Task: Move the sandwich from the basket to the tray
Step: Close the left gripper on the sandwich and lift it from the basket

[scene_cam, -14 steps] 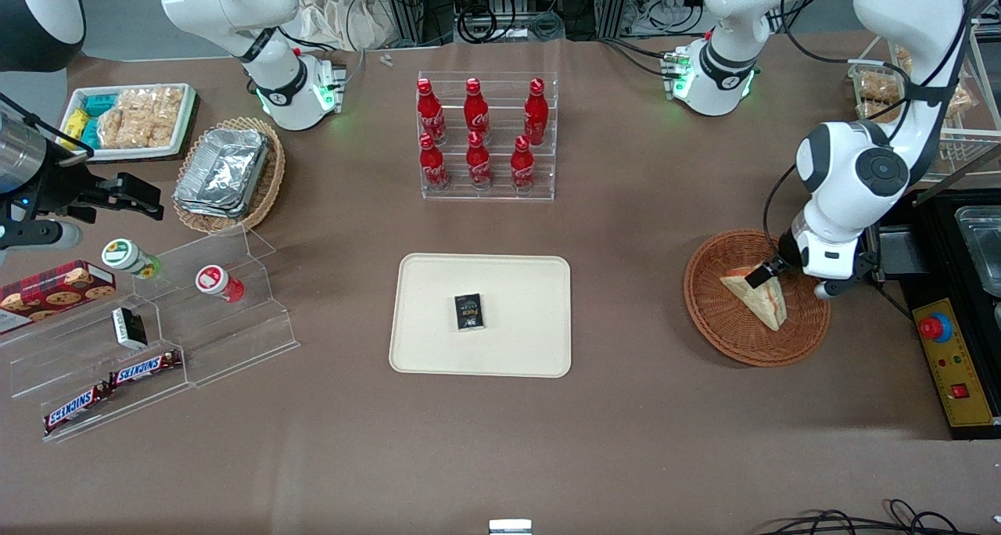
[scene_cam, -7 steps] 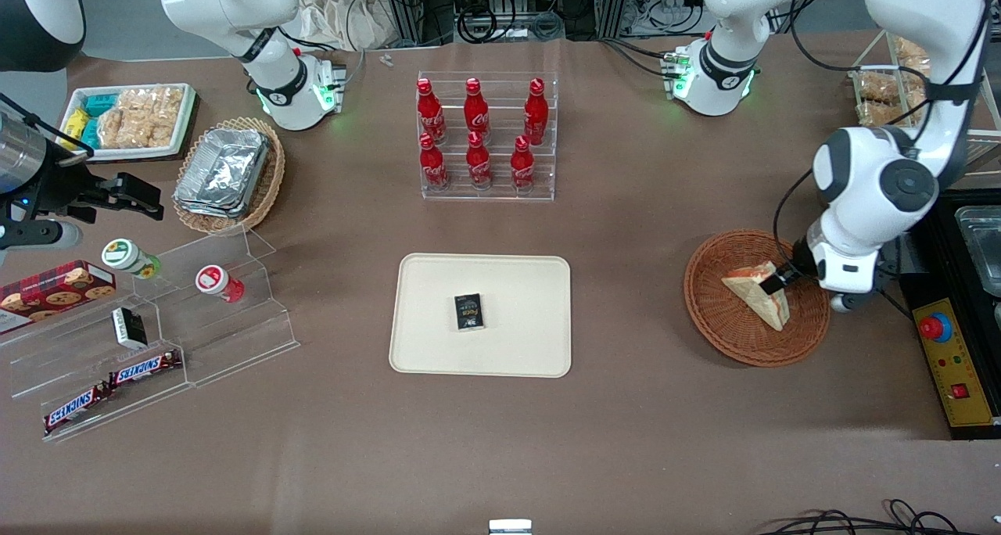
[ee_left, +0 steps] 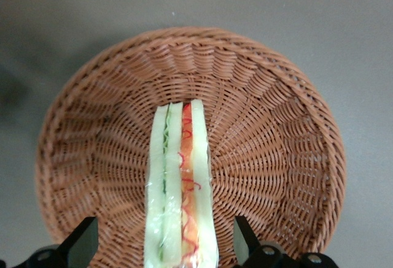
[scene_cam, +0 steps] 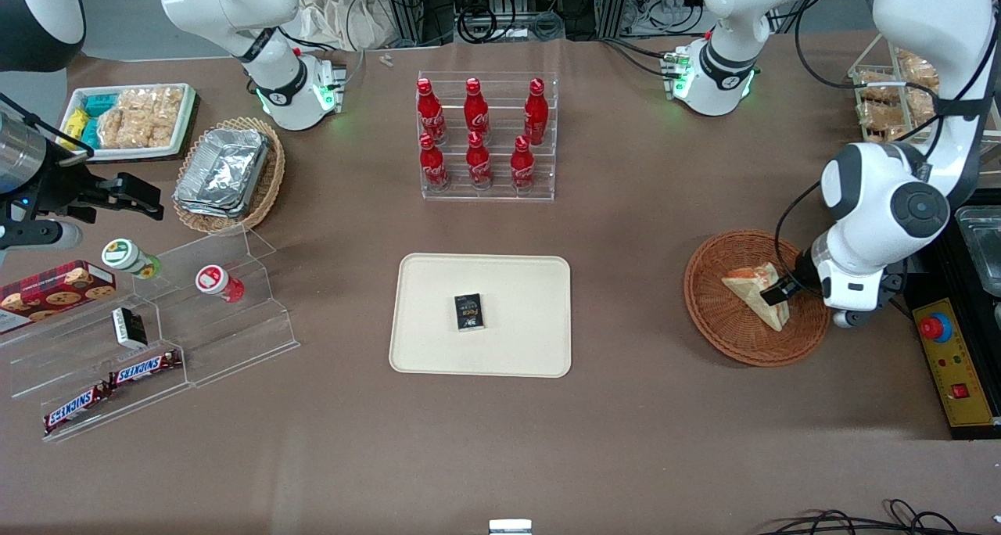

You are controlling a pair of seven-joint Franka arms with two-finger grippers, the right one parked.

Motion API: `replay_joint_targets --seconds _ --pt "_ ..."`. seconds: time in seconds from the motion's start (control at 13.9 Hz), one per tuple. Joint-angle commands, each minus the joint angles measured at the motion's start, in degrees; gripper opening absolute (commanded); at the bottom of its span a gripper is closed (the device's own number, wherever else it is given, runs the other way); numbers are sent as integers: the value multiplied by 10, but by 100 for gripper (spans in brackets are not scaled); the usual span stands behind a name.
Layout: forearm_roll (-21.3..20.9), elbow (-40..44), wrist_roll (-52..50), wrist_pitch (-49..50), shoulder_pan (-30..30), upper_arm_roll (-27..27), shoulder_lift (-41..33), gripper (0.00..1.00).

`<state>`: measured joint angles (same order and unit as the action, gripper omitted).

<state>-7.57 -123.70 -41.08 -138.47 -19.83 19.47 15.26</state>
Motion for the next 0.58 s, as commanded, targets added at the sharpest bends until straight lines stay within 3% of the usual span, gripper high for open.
replay_joint_targets --seconds 0.0,0.22,0.29,0.36,0.43,0.5 --pt "0 -32 -16 -50 -4 2 9 99" --pt "-1 -35 -17 -56 -5 1 19 98" --pt "-1 -35 -17 -59 -5 1 23 90" --pt "-1 -34 -17 -60 -5 1 26 78" --pt "0 -34 -23 -61 -4 1 30 53" --pt "-3 -31 -41 -61 -4 1 35 35"
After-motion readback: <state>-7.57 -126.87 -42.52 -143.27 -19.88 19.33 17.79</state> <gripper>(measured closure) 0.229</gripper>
